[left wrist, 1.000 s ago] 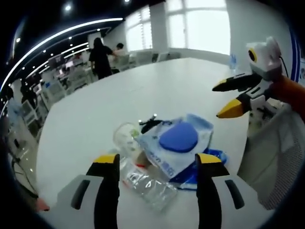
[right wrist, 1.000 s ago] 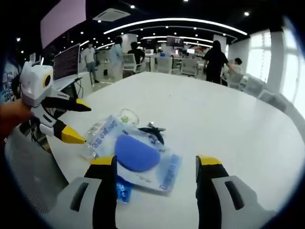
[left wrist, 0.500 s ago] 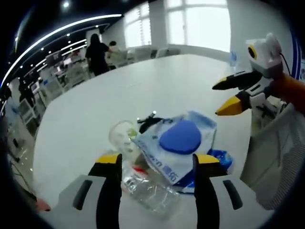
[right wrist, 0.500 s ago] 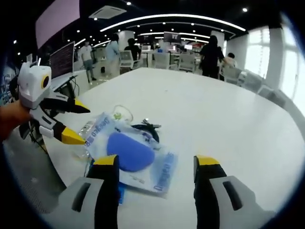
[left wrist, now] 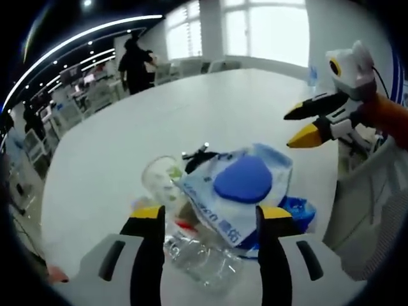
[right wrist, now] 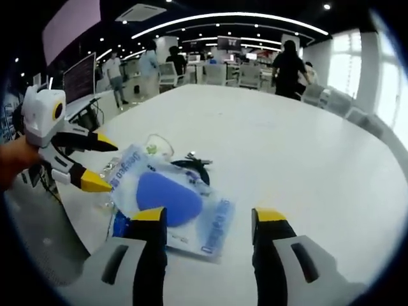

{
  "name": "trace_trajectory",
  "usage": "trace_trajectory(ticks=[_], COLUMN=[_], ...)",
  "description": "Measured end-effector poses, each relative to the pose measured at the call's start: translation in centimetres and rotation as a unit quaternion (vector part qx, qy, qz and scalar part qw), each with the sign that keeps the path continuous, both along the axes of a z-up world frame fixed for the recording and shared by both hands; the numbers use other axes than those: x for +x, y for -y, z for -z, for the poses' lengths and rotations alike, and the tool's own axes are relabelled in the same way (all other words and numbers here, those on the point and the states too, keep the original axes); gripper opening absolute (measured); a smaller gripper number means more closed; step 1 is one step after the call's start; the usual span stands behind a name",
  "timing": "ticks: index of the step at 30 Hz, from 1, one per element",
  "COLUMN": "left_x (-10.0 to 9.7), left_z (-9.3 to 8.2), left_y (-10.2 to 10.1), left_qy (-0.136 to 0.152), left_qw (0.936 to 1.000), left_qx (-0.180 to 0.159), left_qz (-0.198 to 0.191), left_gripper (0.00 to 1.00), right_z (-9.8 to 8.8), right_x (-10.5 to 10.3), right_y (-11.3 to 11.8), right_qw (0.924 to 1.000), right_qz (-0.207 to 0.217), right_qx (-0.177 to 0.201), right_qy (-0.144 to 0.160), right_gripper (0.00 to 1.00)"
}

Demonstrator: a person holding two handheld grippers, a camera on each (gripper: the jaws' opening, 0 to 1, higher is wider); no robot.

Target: Arrange the tabletop items into an orderly group along one side of the table until the central work area is clear of visible clutter.

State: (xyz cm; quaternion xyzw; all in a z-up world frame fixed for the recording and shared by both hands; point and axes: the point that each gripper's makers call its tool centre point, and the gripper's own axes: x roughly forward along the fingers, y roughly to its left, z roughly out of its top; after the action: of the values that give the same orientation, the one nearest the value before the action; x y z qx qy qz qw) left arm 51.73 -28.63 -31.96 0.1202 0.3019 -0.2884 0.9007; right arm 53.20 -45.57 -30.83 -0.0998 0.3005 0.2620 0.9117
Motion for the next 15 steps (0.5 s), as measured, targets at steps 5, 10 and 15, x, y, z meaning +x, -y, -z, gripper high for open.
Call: trace_trajectory(ticks=[5, 10, 15], left_x=[-0.05, -0.2, -0.26], left_z=[0.46, 0.8, 0.99], left_y=[-0.12, -0.04, 0.28], left_qy=[-0.009, -0.015, -0.027], left_qw=[1.0, 0.9999, 0.9995], left_qx=[-0.001, -0.002, -0.018], left_qz=[-0.001, -0.001, -0.003], left_gripper=[0.51, 0.49, 0.44], right_z=[0.28, 0.47, 0.76], right_x=[0.01, 0.09, 0.05], right_y=[0.0, 0.09, 0.14], right_qw=[1.0, 1.0, 0.9999], right_qz=[0.0, 0.001, -0.001], right_qx=[0.001, 0.001, -0.002], right_qy=[-0.005, -0.009, -0.014], right_gripper=[0.52, 0.51, 0.5])
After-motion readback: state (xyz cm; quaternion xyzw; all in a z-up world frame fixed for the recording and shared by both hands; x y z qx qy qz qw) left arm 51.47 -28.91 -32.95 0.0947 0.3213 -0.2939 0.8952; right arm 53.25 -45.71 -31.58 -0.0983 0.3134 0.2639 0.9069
